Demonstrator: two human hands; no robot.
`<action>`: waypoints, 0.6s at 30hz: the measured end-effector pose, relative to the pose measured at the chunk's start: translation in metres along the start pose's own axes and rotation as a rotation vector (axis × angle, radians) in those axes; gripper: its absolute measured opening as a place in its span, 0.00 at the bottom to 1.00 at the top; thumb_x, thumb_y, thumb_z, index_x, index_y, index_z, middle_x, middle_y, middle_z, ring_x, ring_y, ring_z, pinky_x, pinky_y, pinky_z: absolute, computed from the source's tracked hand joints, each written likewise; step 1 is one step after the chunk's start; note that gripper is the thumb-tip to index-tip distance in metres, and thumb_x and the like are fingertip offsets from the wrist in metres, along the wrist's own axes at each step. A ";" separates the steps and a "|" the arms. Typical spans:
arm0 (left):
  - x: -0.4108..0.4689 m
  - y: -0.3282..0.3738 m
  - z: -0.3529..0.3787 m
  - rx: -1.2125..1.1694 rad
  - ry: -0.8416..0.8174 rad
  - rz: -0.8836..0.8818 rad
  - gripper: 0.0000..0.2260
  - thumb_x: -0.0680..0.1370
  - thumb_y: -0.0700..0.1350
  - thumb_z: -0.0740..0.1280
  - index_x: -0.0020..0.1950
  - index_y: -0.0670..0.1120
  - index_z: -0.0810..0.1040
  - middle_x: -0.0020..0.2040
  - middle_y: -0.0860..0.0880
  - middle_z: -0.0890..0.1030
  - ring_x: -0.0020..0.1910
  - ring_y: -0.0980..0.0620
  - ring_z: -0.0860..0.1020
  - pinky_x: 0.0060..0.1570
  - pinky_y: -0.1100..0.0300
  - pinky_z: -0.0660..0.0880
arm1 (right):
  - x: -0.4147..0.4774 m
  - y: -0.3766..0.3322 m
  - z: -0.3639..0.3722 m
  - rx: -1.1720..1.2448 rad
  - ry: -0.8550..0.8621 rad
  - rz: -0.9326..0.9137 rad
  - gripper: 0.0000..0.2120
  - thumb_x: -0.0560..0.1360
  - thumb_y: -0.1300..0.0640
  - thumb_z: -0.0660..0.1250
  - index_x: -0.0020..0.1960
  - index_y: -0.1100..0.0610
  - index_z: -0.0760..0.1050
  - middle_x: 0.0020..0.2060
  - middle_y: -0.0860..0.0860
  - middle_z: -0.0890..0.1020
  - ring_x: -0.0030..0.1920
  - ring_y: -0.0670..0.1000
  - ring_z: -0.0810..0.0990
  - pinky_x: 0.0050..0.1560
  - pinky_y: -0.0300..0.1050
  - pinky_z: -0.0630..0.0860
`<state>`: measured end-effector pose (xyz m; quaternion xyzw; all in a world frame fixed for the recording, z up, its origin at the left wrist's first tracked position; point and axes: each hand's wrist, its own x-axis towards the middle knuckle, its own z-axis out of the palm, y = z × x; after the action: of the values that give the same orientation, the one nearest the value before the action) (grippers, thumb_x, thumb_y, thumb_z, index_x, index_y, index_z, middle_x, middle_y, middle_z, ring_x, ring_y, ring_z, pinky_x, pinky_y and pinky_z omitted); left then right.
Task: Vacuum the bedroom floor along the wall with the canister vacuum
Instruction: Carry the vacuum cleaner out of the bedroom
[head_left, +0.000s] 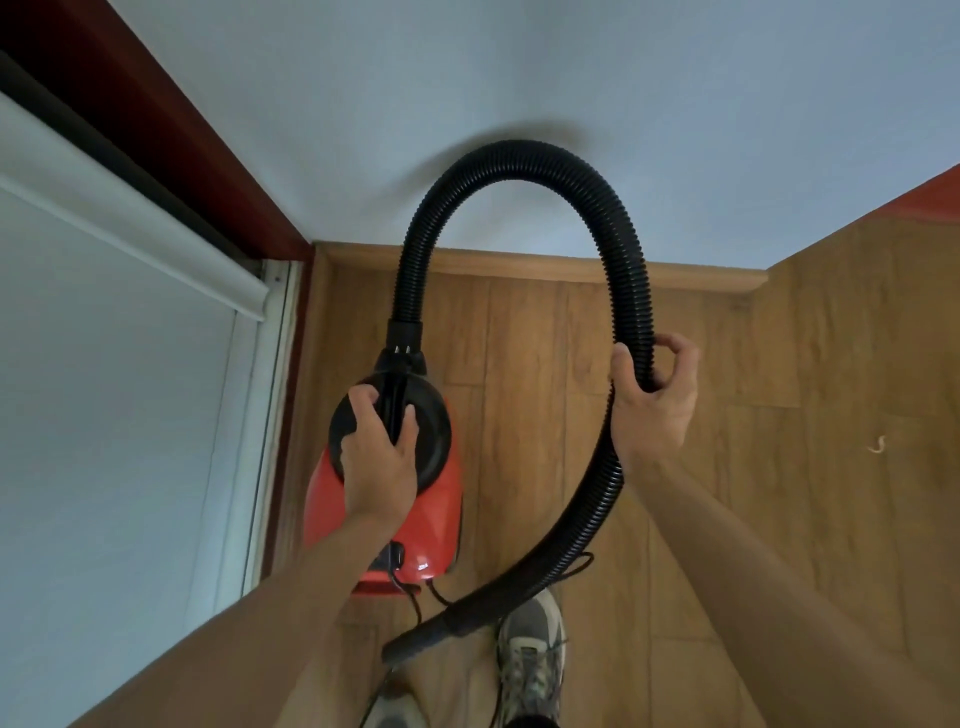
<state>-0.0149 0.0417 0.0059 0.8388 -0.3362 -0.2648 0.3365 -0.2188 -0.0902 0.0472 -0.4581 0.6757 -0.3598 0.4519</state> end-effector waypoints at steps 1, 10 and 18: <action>0.003 -0.002 0.002 0.002 -0.001 0.006 0.09 0.82 0.46 0.62 0.57 0.52 0.62 0.33 0.42 0.77 0.24 0.46 0.74 0.22 0.53 0.70 | 0.004 0.005 0.003 -0.004 -0.003 0.002 0.12 0.78 0.50 0.69 0.59 0.46 0.69 0.36 0.53 0.78 0.32 0.51 0.74 0.30 0.45 0.72; 0.023 -0.027 0.021 -0.002 0.001 0.022 0.09 0.82 0.46 0.62 0.58 0.54 0.62 0.35 0.40 0.78 0.25 0.41 0.76 0.25 0.41 0.76 | 0.028 0.043 0.020 -0.030 0.015 -0.027 0.14 0.79 0.50 0.68 0.61 0.48 0.68 0.37 0.53 0.78 0.35 0.50 0.76 0.35 0.49 0.76; 0.022 -0.040 0.027 -0.018 0.007 0.016 0.10 0.83 0.45 0.61 0.61 0.49 0.63 0.36 0.41 0.78 0.26 0.43 0.78 0.25 0.42 0.77 | 0.036 0.071 0.033 -0.038 -0.067 -0.005 0.13 0.81 0.50 0.65 0.63 0.47 0.66 0.39 0.54 0.79 0.36 0.51 0.77 0.38 0.50 0.78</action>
<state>-0.0033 0.0371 -0.0460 0.8339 -0.3395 -0.2620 0.3474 -0.2148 -0.1034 -0.0376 -0.4801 0.6655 -0.3326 0.4647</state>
